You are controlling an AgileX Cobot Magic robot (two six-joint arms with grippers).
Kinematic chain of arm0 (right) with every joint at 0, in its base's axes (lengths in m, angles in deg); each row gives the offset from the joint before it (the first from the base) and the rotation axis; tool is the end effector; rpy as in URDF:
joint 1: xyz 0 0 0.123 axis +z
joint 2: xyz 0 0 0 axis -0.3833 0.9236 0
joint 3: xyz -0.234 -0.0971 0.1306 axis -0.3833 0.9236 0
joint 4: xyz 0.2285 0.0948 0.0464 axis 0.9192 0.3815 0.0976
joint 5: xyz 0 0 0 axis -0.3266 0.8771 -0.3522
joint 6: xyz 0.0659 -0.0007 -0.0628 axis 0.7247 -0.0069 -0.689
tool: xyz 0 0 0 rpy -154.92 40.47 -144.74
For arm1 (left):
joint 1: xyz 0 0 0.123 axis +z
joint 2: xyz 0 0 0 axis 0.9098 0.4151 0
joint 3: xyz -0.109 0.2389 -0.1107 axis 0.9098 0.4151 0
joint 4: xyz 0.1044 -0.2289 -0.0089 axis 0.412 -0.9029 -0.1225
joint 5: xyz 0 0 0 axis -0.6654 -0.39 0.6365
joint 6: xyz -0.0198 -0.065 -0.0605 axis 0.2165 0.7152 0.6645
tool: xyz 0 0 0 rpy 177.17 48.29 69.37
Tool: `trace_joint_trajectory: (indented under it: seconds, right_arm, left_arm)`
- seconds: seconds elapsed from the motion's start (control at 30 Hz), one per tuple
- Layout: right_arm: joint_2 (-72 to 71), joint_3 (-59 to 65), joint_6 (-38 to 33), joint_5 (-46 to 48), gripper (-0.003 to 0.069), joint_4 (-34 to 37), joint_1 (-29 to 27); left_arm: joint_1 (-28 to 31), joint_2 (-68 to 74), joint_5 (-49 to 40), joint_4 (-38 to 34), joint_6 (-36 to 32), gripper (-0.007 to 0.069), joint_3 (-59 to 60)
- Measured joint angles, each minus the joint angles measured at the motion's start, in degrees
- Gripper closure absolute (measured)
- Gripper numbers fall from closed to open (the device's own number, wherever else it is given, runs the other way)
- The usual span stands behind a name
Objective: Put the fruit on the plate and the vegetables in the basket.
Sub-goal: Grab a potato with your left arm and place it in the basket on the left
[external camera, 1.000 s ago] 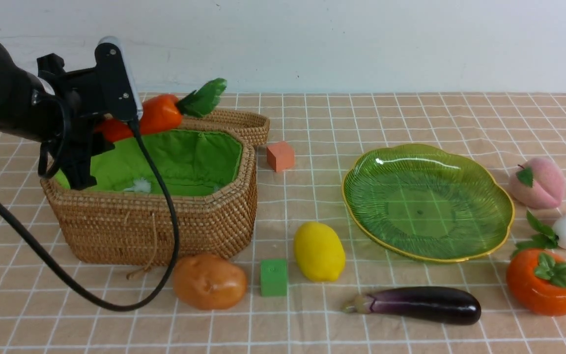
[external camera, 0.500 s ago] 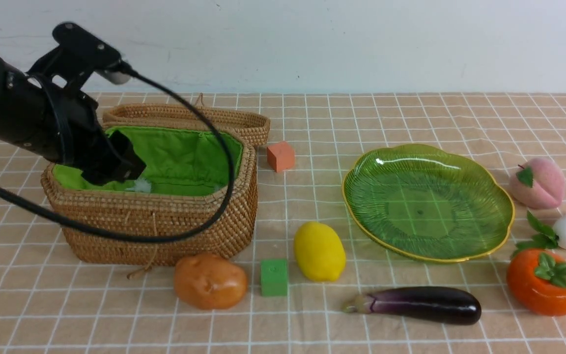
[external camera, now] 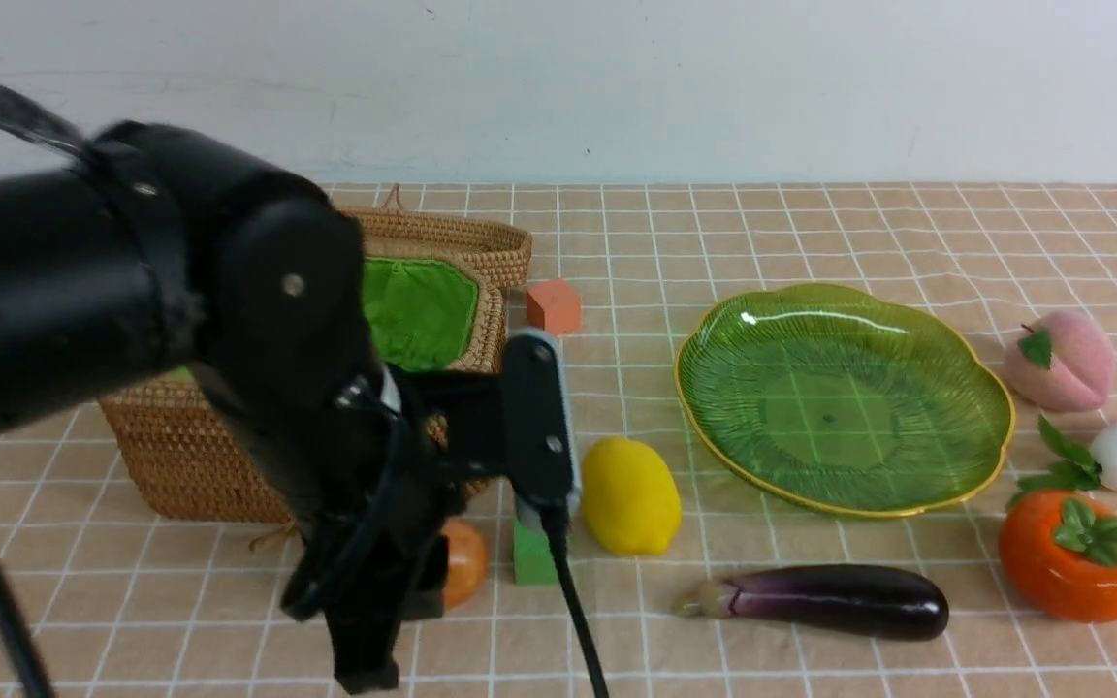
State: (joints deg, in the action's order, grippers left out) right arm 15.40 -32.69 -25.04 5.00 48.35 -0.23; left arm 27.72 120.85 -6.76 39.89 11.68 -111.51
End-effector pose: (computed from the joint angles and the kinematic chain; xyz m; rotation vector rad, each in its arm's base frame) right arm 0.0636 0.0649 0.3892 -0.7720 1.9960 0.5893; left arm 0.2468 -0.1912 0.2683 1.9650 2.0708 0.0414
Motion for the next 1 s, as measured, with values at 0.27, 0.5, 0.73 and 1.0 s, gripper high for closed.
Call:
trace_joint_trajectory:
  seconds: [0.27,0.5,0.73,1.0]
  right_arm:
    - [0.0,0.0,0.0,1.9,0.044,0.0,0.0]
    - [0.0,0.0,0.0,2.4,0.0441,0.2,0.0]
    - [0.0,0.0,0.0,3.1,0.0439,1.3,0.0]
    - [0.0,0.0,0.0,4.1,0.0436,1.7,0.0]
  left_arm:
    - [-0.3,8.3,10.1,8.1,-0.9,-0.0012,0.0]
    - [-0.3,12.7,14.3,11.5,-1.0,-0.0001,0.0]
    - [-0.3,15.3,16.0,15.3,1.9,0.0083,0.0]
    - [-0.3,16.9,13.1,15.5,7.8,0.0089,0.0]
